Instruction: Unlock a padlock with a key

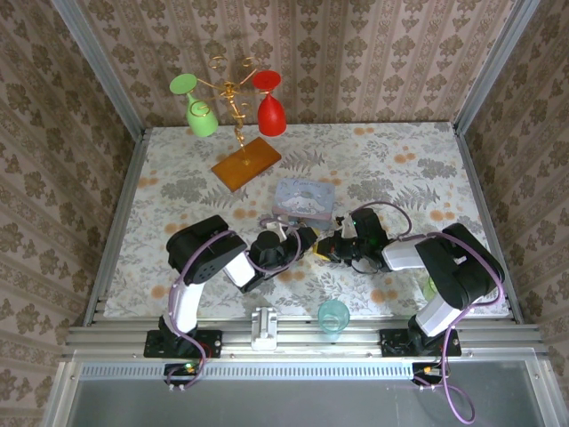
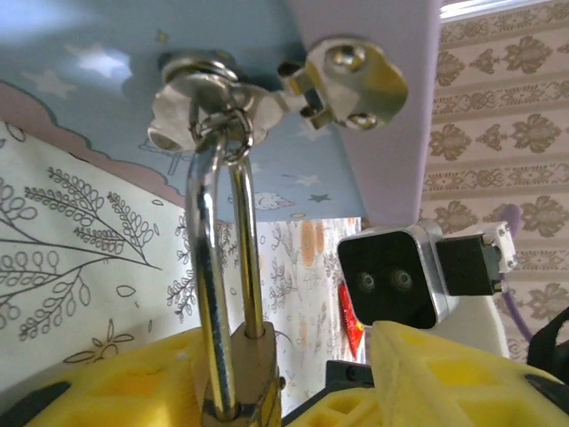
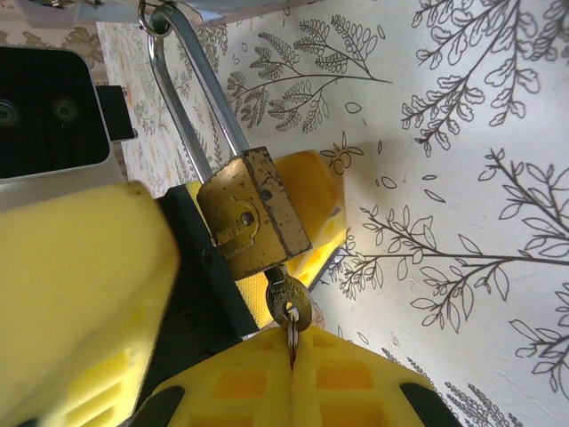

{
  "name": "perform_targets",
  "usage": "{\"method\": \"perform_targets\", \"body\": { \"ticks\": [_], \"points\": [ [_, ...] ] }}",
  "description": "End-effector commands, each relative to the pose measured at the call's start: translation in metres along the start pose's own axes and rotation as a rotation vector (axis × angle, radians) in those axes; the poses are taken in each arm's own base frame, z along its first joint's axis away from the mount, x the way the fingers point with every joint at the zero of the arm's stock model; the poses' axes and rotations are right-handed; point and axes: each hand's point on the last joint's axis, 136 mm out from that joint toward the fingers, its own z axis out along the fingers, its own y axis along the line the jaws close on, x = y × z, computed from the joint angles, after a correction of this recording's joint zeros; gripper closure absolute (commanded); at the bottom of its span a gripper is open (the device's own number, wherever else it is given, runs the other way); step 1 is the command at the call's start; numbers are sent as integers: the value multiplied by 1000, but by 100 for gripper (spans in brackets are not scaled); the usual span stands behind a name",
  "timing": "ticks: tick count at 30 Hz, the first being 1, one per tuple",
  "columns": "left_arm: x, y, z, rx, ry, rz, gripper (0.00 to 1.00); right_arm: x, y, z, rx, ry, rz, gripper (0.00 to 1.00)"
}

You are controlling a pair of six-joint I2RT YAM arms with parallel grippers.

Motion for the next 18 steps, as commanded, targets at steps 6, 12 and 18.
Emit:
{"method": "perform_targets", "body": {
  "ticks": [6,12,18],
  "points": [
    [-10,30,-9,-95,6,13,60,-7,5,0,-7,-16,-39,100],
    [2,33,1,-95,34,-6,83,-13,9,3,-27,-28,-43,100],
    [-1,26,-2,-82,26,5,90,-19,16,3,-16,-33,-90,97]
  ]
}}
